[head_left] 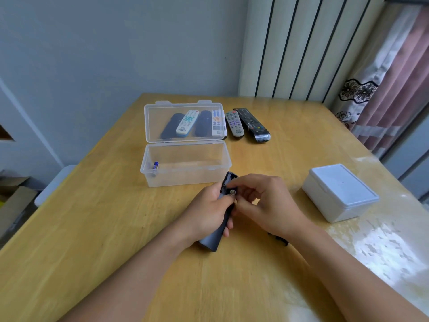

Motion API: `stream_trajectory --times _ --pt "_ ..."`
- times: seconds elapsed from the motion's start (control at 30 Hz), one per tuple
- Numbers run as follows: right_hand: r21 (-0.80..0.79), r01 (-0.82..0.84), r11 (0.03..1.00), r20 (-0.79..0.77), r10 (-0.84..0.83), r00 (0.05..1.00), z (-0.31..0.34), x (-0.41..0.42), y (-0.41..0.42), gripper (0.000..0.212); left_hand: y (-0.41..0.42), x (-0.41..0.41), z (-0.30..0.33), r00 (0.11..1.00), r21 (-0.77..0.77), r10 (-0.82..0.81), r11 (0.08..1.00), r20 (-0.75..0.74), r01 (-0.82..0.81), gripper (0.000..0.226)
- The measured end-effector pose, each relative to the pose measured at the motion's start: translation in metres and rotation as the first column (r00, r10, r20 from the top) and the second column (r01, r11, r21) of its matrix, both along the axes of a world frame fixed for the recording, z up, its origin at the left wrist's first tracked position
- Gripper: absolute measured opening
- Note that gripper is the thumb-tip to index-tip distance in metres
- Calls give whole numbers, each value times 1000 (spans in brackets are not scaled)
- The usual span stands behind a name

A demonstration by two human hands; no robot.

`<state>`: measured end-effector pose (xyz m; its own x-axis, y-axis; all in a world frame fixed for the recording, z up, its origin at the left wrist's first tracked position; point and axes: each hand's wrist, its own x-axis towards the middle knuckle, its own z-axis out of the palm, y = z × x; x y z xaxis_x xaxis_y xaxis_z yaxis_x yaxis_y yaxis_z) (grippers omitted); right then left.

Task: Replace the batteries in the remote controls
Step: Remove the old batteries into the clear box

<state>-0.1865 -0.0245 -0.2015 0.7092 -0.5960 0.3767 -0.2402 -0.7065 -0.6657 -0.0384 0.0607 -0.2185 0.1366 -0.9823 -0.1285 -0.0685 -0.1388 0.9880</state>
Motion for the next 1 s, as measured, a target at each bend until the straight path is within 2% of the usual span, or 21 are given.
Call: stream_trajectory --times 0.13,0.2,0.27,0.3,0.37,0.43,0.5,0.57,0.6,0.63,0.7,0.8,0.9,1.0 --pt "50 17 999 40 -19 999 -1 -2 -5 22 0 0 1 994 40 3 999 -114 1 14" --pt "97 59 993 167 -75 983 10 1 -6 14 -1 0 2 987 58 29 998 -160 -20 17" --pt "239 38 970 345 -122 931 33 11 -10 11 -1 2 4 974 82 71 995 -217 -55 20" --pt "323 -13 946 378 -116 919 48 23 -12 11 0 5 5 963 85 90 994 -255 -70 19" --pt "458 -100 883 288 -42 957 70 60 -14 9 1 6 7 957 85 98 993 -272 -78 18" --pt "489 -56 871 114 0 994 79 111 -15 10 2 9 7 973 76 87 995 -215 -72 14" --pt "462 58 885 -138 8 990 77 161 -15 13 4 11 7 978 80 89 994 -187 -75 9" --pt "345 156 926 -419 3 908 67 200 -18 23 9 17 9 983 97 77 993 -166 -61 11" --pt "265 176 948 -508 -18 861 61 214 -19 29 12 21 10 987 111 57 993 -150 -41 13" --pt "227 178 957 -541 -29 840 57 223 -21 31 16 24 10 992 124 26 992 -122 -11 15" --pt "278 179 944 -545 2 838 54 235 -22 27 21 29 13 998 154 -41 987 -43 48 18" --pt "221 154 963 -586 5 810 57 237 -20 11 21 30 17 997 157 -78 984 -14 80 17" --pt "108 74 991 -610 7 793 61 226 -8 32 20 27 20 997 142 -47 988 -55 55 10" --pt "122 -73 990 -638 134 759 63 206 13 33 23 26 22 999 169 -15 985 -52 24 10"
